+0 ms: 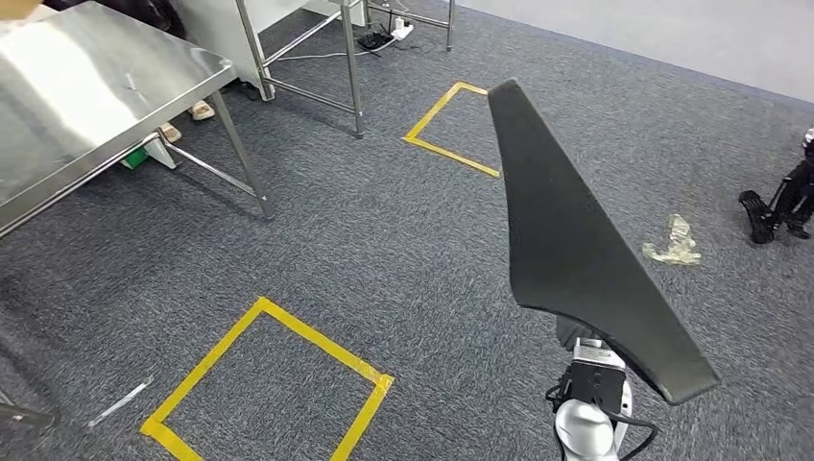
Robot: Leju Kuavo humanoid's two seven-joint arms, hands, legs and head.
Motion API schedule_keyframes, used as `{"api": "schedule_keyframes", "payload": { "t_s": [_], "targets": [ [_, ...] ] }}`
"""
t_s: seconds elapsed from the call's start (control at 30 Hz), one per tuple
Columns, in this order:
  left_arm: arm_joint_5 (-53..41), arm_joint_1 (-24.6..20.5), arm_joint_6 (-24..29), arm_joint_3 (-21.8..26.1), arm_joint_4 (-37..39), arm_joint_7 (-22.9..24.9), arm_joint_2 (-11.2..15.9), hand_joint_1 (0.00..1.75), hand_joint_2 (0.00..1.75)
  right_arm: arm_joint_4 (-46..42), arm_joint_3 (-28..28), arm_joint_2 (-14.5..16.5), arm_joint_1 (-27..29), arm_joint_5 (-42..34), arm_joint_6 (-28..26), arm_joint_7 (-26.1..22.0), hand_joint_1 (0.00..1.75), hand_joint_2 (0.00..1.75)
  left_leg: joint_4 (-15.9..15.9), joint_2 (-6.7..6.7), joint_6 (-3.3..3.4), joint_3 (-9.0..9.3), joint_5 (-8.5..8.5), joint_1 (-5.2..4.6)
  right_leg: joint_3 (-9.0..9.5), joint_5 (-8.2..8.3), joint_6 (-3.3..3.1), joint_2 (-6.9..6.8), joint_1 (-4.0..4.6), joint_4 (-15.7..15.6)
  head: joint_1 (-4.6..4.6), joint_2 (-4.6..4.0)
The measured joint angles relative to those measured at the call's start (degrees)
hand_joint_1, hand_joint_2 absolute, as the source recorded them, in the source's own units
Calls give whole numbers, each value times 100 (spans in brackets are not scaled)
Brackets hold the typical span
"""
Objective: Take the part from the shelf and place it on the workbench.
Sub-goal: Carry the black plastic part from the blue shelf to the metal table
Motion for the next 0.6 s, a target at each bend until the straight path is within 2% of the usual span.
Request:
{"api": "schedule_keyframes", "payload": {
  "t_s": [0.1,0.17,0.23,0.27,0.3,0.33,0.37,0.4,0.47,0.5,0.53,0.6],
  "targets": [
    [-11,17,-15,1,-5,-1,13,0,175,62,-3,25,-42,3,5,-6,175,175,3,-50,-82,-43,12,5,19,31,-150,-50,20,-44,-5,-1],
    [-20,21,-30,1,-6,1,25,0,175,97,-3,47,-83,10,11,-9,175,175,186,130,-131,-128,-118,10,27,42,-219,-120,-1,-56,-16,-1],
    [-25,5,-35,1,-8,3,30,0,175,125,-3,62,-104,18,12,-12,175,175,794,370,-178,-422,-450,16,32,35,-288,-217,7,-61,-31,-1],
    [-27,-1,-39,1,-8,10,31,0,175,139,-3,65,-106,21,11,-13,175,175,1183,424,-191,-619,-616,24,31,28,-317,-274,20,-61,-36,0],
    [-30,-1,-44,1,-9,21,31,0,175,155,-4,68,-106,24,11,-13,175,175,1494,449,-197,-781,-716,30,31,23,-330,-329,31,-60,-34,0],
    [-33,1,-54,1,-11,34,32,0,175,170,-6,73,-107,27,9,-13,175,175,1622,463,-196,-856,-709,33,33,18,-336,-383,37,-60,-34,0],
    [-37,3,-68,0,-19,49,33,0,175,182,-8,81,-108,30,7,-13,175,175,1524,478,-188,-817,-598,34,39,13,-340,-432,41,-60,-34,0],
    [-39,1,-80,-1,-31,61,36,0,175,190,-10,91,-111,31,4,-13,175,175,1213,513,-169,-661,-411,32,49,8,-344,-478,43,-60,-34,-1],
    [-43,-20,-101,-5,-66,80,40,0,175,196,-16,112,-124,33,1,-13,175,175,429,699,-112,-250,-94,3,71,-12,-329,-557,72,-57,-33,-1],
    [-44,-37,-104,-8,-79,86,42,0,175,199,-18,120,-133,36,0,-13,175,175,176,773,-85,-119,-29,-20,77,-21,-313,-589,88,-57,-32,-1],
    [-45,-51,-106,-9,-89,90,44,0,175,207,-20,128,-142,38,0,-14,175,175,62,812,-64,-68,-24,-47,83,-30,-289,-624,104,-58,-31,-1],
    [-47,-63,-108,-10,-99,94,48,0,175,226,-21,144,-154,44,0,-15,175,175,24,728,-17,-67,-25,-71,96,-44,-235,-695,114,-68,-31,-1]
  ]
}}
